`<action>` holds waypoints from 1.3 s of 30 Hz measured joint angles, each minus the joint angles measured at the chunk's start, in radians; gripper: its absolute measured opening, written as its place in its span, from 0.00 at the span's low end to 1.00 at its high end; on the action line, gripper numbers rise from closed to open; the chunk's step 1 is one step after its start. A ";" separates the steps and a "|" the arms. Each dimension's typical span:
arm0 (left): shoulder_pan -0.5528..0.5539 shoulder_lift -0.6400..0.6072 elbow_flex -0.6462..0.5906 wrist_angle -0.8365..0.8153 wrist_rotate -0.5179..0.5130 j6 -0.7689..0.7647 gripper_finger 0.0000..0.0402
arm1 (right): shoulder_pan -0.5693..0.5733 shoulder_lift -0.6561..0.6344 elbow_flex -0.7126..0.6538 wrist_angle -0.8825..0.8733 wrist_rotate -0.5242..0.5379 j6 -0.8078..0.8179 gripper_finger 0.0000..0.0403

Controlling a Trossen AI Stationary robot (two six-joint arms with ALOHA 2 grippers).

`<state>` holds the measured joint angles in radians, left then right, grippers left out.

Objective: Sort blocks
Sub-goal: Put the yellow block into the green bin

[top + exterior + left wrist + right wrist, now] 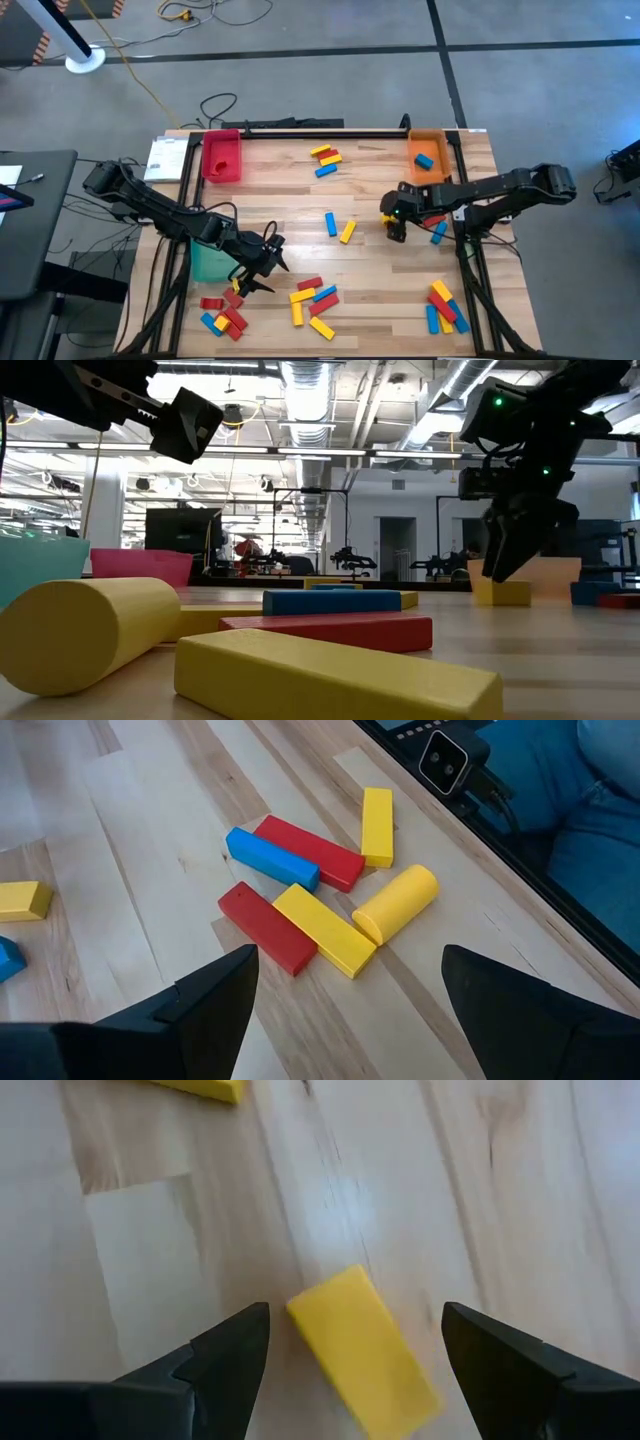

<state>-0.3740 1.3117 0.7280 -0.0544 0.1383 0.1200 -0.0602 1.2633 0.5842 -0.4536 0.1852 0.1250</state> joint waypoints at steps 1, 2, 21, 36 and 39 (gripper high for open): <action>0.000 0.000 0.000 0.000 0.000 0.000 0.77 | -0.002 0.000 0.000 0.012 0.000 -0.039 0.78; 0.000 0.000 0.000 0.000 0.000 0.000 0.77 | -0.005 0.000 0.000 0.022 0.000 -0.077 0.78; 0.000 0.000 0.000 0.000 0.000 -0.001 0.77 | -0.113 0.007 0.000 -0.048 -0.096 -0.190 0.78; 0.009 0.000 0.000 -0.006 -0.101 0.043 0.75 | -0.088 0.198 0.095 -0.102 -0.132 -0.209 0.27; 0.023 0.000 0.000 0.002 -0.141 0.056 0.73 | -0.069 0.172 0.152 -0.119 -0.132 -0.211 0.28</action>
<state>-0.3514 1.3113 0.7277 -0.0528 -0.0027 0.1755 -0.1291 1.4348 0.7364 -0.5731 0.0536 -0.0856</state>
